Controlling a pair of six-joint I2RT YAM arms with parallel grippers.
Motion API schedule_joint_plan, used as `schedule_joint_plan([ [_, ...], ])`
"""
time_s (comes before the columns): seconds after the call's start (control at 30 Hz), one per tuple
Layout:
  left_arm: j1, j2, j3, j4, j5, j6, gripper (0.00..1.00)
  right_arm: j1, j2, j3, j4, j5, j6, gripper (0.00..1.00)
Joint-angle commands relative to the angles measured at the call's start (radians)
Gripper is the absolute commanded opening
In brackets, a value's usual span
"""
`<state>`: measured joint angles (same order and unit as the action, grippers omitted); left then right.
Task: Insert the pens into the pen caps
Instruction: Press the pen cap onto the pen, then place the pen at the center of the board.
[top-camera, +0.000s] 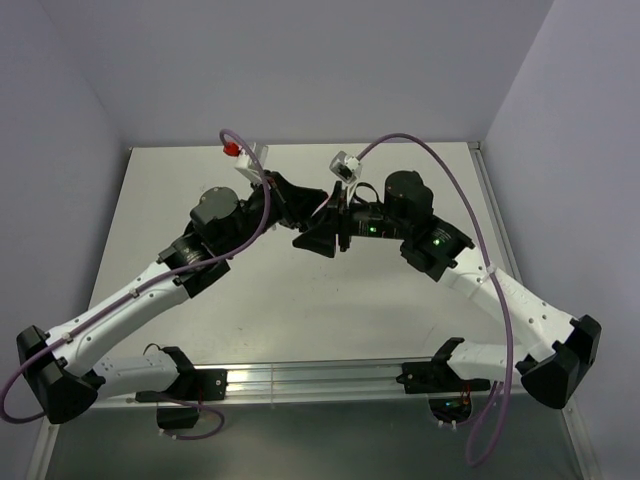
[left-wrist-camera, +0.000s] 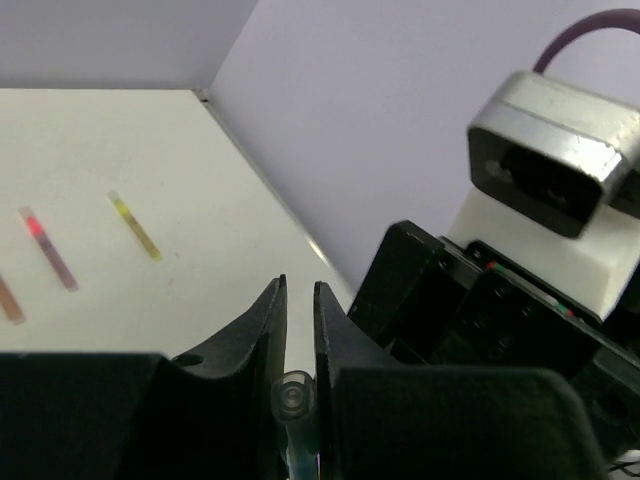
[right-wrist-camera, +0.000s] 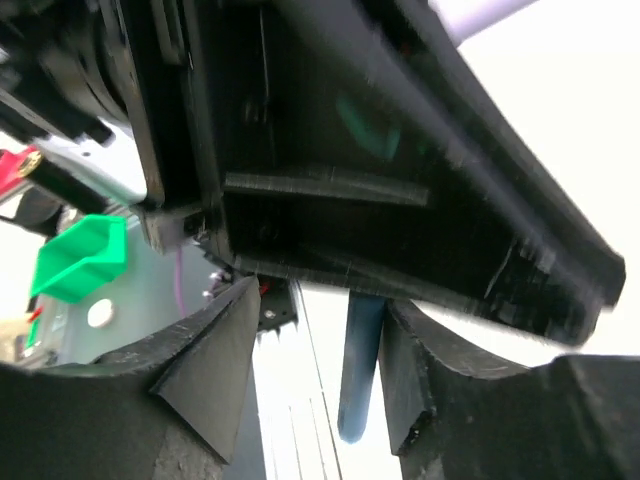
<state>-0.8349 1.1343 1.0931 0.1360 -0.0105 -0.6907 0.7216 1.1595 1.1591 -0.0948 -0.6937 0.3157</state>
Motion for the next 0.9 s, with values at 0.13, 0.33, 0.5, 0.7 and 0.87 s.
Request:
schedule_joint_plan([
  [0.13, 0.079, 0.022, 0.120, -0.090, -0.009, 0.152, 0.00, 0.027, -0.110, -0.102, -0.039, 0.121, -0.009, 0.60],
  [0.33, 0.089, 0.028, 0.134, -0.096, -0.038, 0.195, 0.00, 0.012, -0.138, -0.153, -0.063, 0.231, 0.026, 0.62],
  [0.5, 0.091, 0.100, 0.117, -0.055, -0.195, 0.293, 0.00, -0.001, -0.228, -0.219, -0.086, 0.417, 0.084, 0.62],
  [0.7, 0.099, 0.280, 0.115, 0.062, -0.379, 0.339, 0.00, -0.028, -0.281, -0.230, -0.160, 0.542, 0.143, 0.64],
  [0.87, 0.123, 0.565, 0.327, -0.074, -0.393, 0.303, 0.00, -0.050, -0.305, -0.214, -0.220, 0.572, 0.158, 0.64],
])
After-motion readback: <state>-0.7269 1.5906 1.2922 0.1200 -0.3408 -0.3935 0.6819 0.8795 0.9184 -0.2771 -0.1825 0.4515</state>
